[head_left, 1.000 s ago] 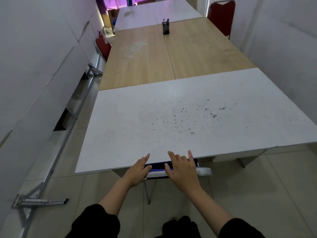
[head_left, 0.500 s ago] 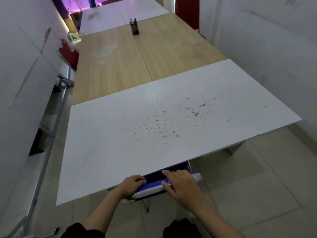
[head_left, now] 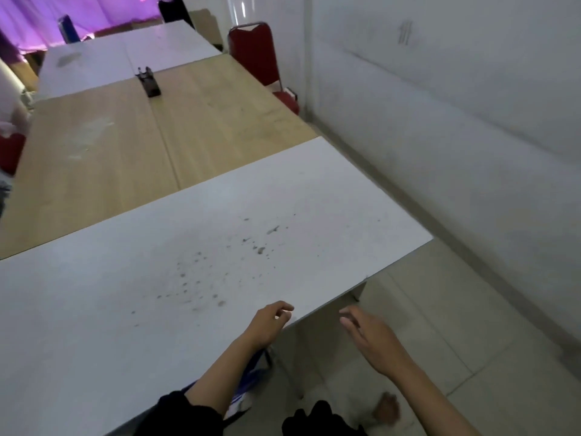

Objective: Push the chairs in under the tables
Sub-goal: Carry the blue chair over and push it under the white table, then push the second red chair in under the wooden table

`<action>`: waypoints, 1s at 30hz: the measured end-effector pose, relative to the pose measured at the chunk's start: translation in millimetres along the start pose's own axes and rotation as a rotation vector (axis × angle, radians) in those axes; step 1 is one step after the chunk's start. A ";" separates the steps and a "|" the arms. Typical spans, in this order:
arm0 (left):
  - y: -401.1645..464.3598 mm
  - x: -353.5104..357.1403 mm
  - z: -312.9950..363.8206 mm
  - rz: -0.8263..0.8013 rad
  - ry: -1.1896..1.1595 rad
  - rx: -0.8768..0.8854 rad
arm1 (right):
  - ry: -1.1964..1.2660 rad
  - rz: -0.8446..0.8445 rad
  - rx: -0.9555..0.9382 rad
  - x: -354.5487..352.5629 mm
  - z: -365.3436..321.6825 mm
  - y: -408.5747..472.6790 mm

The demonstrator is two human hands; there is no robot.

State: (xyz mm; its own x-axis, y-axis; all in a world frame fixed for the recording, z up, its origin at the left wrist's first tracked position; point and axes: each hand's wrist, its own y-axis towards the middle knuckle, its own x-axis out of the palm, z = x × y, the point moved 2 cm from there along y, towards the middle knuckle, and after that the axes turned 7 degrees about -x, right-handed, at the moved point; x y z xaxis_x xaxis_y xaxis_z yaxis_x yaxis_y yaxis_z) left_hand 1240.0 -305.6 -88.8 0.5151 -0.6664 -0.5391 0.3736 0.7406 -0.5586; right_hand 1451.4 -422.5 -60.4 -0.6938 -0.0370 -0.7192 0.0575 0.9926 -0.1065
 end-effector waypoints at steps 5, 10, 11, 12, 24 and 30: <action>57.0 71.3 129.5 -0.083 -0.011 0.123 | -0.023 0.157 0.039 -116.7 74.9 9.7; 103.3 117.4 227.4 -0.092 -0.019 0.210 | -0.097 0.193 0.040 -205.9 129.9 31.5; 108.3 123.6 240.2 -0.096 -0.028 0.220 | -0.094 0.193 0.050 -217.4 137.6 36.2; 114.5 129.2 253.4 -0.105 -0.038 0.225 | -0.082 0.196 0.047 -227.5 145.8 42.7; 258.0 167.2 388.8 -0.082 -0.081 0.213 | -0.017 0.130 -0.005 -326.5 236.5 172.2; 328.7 169.7 468.3 -0.102 -0.115 0.235 | -0.025 0.157 0.023 -395.9 284.0 237.1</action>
State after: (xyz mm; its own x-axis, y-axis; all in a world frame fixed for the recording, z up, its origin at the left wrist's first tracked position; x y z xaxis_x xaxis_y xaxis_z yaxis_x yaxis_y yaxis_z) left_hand 1811.5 -134.9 -68.8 0.5449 -0.7343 -0.4049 0.5898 0.6788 -0.4374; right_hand 1943.6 -205.2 4.1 -0.6567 0.1151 -0.7453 0.1806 0.9835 -0.0072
